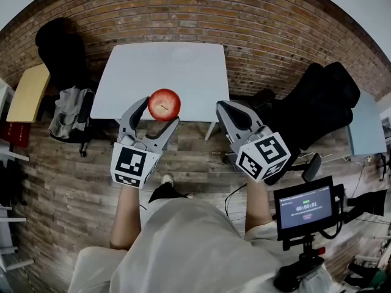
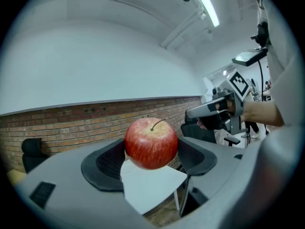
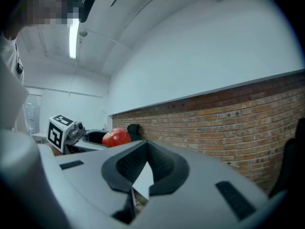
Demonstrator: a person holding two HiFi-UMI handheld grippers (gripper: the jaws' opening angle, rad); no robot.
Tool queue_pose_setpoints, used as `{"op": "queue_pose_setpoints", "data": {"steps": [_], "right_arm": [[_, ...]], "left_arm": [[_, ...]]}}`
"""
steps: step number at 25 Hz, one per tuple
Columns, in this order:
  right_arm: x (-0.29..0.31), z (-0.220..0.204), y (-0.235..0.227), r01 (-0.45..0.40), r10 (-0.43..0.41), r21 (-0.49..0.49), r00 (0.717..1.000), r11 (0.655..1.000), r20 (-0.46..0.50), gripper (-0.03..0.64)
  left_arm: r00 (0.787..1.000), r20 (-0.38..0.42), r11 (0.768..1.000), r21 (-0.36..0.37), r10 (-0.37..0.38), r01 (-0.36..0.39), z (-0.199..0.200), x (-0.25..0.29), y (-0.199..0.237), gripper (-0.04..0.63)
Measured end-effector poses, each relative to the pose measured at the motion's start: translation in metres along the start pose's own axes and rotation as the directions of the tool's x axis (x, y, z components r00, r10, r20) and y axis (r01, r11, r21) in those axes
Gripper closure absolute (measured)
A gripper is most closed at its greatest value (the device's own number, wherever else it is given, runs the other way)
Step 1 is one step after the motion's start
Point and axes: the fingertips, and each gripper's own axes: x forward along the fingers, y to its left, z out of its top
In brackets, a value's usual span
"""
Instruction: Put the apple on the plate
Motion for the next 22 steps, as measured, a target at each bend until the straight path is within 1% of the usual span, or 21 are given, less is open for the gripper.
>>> {"op": "queue_pose_setpoints", "data": {"steps": [9, 18, 22], "right_arm": [[0.020, -0.013, -0.014, -0.007, 0.007, 0.019, 1.000, 1.000, -0.014, 0.615], [0.087, -0.015, -0.046, -0.005, 0.006, 0.029, 0.999, 1.000, -0.032, 0.615], [0.123, -0.016, -0.061, -0.007, 0.009, 0.044, 0.999, 0.999, -0.042, 0.615]], "left_arm": [[1.000, -0.008, 1.000, -0.010, -0.018, 0.018, -0.015, 0.021, 0.009, 0.242], [0.999, -0.008, 0.999, -0.020, -0.036, 0.035, -0.028, 0.071, 0.063, 0.242], [0.999, -0.017, 0.999, -0.024, -0.045, 0.045, -0.037, 0.098, 0.094, 0.242]]}}
